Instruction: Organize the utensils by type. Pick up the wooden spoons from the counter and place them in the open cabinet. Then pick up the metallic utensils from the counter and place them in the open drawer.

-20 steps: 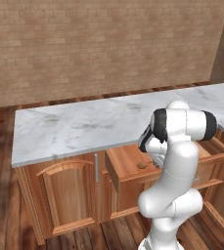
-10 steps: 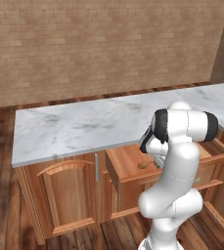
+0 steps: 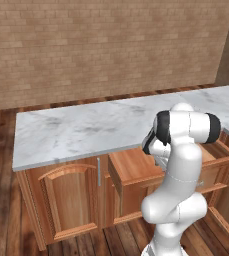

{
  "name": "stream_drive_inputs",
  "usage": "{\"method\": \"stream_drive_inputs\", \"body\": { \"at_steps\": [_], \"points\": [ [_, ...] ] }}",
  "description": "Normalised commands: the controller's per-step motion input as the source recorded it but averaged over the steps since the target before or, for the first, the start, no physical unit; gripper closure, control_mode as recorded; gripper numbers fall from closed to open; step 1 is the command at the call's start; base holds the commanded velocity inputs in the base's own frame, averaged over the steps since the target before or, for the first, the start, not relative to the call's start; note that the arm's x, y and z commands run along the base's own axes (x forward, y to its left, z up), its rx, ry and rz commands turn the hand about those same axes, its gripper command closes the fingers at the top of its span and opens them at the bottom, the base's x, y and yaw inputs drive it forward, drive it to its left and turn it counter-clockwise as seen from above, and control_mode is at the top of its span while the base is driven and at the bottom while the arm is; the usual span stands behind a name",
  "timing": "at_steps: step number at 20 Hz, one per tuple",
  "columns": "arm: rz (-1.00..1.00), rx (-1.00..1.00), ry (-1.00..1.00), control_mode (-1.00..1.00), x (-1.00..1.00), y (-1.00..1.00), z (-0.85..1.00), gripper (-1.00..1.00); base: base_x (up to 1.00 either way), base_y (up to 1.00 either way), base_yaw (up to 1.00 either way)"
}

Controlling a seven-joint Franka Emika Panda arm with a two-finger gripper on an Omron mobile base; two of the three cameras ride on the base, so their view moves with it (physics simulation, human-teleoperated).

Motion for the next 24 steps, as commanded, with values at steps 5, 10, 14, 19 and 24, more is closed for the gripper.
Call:
{"method": "stream_drive_inputs", "body": {
  "at_steps": [5,10,14,19,24],
  "points": [
    [0.0,0.0,-0.01,-1.0,-0.74,0.0,-0.43,-1.0,0.0,0.0,0.0],
    [-0.01,0.0,-0.07,-1.0,-0.95,-0.01,-0.01,-1.0,0.0,0.0,0.0],
    [-0.1,0.0,-0.08,-1.0,-0.39,0.0,0.65,-1.0,0.0,0.0,0.0],
    [-0.11,0.0,0.01,-1.0,-0.01,0.0,1.0,-1.0,0.0,0.0,0.0],
    [-0.14,0.0,0.04,-1.0,-0.02,0.0,1.0,-1.0,0.0,0.0,0.0]
  ]
}}
